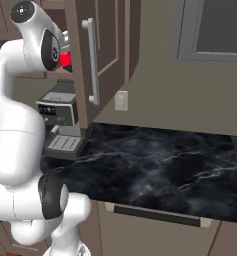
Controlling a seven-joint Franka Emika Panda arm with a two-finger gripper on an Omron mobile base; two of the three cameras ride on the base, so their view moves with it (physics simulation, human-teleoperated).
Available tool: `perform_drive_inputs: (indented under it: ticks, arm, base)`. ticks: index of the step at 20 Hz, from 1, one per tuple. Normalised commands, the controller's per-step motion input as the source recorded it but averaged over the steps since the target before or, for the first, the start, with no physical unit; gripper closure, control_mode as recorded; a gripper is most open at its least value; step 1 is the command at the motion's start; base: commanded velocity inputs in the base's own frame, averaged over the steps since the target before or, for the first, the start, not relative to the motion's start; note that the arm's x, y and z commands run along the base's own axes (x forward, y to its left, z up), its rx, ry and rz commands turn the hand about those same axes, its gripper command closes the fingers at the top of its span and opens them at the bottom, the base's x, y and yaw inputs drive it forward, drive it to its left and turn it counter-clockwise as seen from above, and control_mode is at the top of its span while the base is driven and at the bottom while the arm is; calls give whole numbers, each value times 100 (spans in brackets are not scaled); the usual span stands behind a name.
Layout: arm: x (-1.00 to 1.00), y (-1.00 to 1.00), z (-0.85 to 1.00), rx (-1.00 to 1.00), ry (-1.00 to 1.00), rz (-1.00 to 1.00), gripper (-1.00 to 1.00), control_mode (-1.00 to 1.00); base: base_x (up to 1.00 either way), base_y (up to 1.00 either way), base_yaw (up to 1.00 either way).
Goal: Pick the boxed food from the counter and place it in the cabinet. Then close the cabinet.
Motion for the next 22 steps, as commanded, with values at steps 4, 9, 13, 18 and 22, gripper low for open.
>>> perform_drive_inputs:
  ticks: [4, 9, 13, 18, 22]
  arm:
    - [51, 0, 0, 0, 0, 0, 100, -100]
    - [61, 0, 0, 2, 0, 2, 100, -100]
    - [65, 0, -5, 3, 3, 3, 100, -100]
    - [66, -6, -16, 6, 17, 5, 100, -100]
    - [64, -6, -30, 4, 20, 5, 100, -100]
  base:
    - [0, 0, 0]
    - [0, 0, 0]
    - [0, 0, 0]
    - [0, 0, 0]
    - [0, 0, 0]
